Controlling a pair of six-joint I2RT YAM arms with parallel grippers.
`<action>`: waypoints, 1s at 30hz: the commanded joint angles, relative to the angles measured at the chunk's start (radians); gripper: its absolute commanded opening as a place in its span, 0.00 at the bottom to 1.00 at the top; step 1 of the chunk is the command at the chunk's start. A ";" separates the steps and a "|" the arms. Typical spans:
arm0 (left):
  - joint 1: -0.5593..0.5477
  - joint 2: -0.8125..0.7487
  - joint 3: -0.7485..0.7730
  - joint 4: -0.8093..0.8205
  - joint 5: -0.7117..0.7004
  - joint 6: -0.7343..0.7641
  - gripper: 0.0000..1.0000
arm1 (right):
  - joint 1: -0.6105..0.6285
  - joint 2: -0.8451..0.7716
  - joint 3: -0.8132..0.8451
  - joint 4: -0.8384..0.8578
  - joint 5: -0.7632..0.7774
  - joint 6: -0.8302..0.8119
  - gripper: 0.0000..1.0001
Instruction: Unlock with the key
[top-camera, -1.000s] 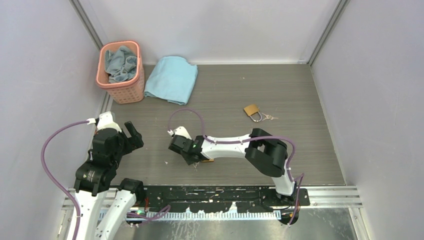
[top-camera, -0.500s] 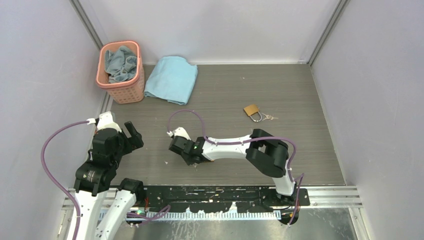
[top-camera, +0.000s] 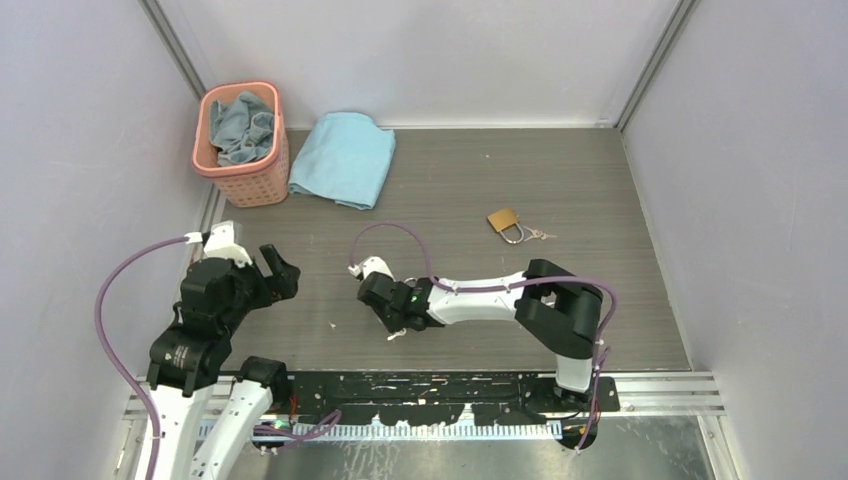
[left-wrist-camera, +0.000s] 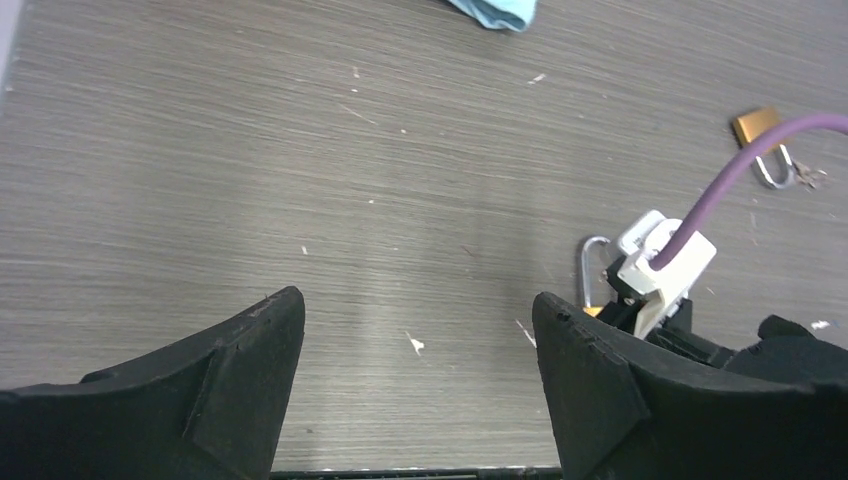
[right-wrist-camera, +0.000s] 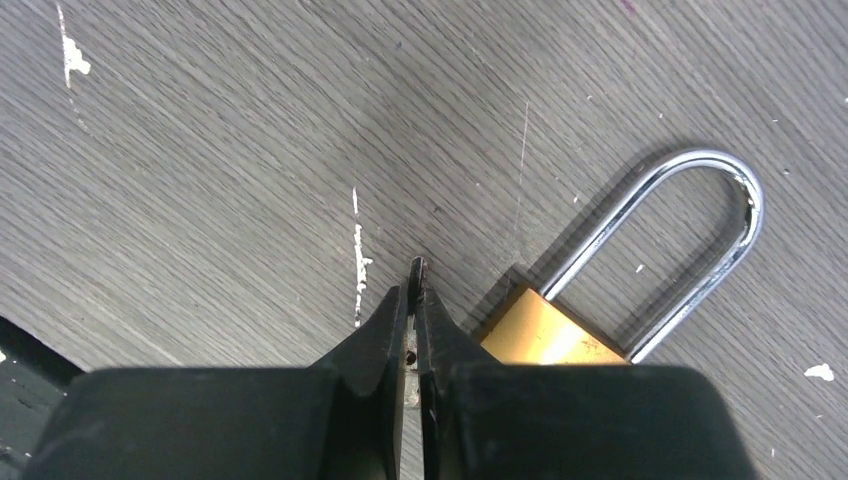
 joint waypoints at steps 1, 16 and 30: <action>-0.001 0.019 0.021 0.063 0.138 0.019 0.83 | 0.000 -0.111 -0.040 0.104 0.003 -0.017 0.01; -0.001 0.163 -0.029 0.161 0.531 -0.085 0.78 | -0.001 -0.362 -0.251 0.330 0.006 -0.033 0.01; -0.001 0.241 -0.116 0.383 0.752 -0.284 0.68 | 0.000 -0.546 -0.322 0.490 -0.044 -0.173 0.01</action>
